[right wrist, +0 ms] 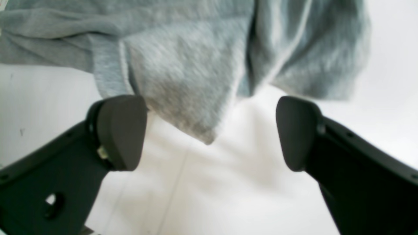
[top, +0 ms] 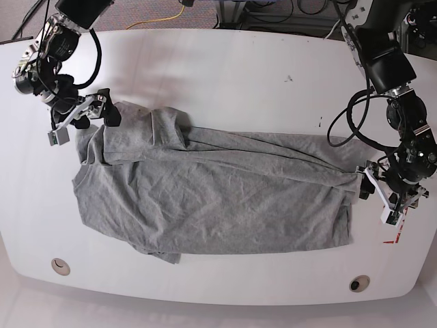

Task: Layout the t-shirt on the table in an organized manner, then fold the t-shirt properly
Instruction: 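Open the right gripper, releasing the folded corner, and raise it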

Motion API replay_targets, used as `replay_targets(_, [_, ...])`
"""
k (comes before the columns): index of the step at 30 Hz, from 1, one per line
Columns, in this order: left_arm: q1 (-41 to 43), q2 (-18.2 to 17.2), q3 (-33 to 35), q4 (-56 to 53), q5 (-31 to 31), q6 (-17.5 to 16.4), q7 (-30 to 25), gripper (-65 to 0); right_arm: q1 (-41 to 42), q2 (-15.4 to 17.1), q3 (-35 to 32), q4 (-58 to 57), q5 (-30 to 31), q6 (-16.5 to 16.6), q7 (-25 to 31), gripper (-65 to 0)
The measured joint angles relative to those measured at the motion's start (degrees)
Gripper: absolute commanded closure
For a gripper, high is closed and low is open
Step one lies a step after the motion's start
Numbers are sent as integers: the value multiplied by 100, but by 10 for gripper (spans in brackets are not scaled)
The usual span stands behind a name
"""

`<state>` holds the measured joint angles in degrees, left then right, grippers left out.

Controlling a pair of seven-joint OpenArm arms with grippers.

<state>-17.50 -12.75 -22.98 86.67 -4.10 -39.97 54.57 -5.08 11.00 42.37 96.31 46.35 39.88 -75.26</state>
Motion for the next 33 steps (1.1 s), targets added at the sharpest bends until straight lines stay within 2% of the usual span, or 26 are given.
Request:
replay_targets(6, [125, 66, 17, 0, -22, -2, 0, -408, -107, -55, -11, -136, 44, 4, 264, -596])
replay_targets(20, [229, 109, 22, 2, -17, 0, -2, -411, -223, -52, -42, -682, 2, 0, 337, -593])
replay_targets(27, [295, 111, 24, -7, -15, 0, 15, -411, -210, -68, -492, -682, 46, 0, 376, -591])
replay_targets(33, [289, 109, 28, -7, -13, 0, 2, -411, -210, -170, -579, -682, 37, 0, 415, -588])
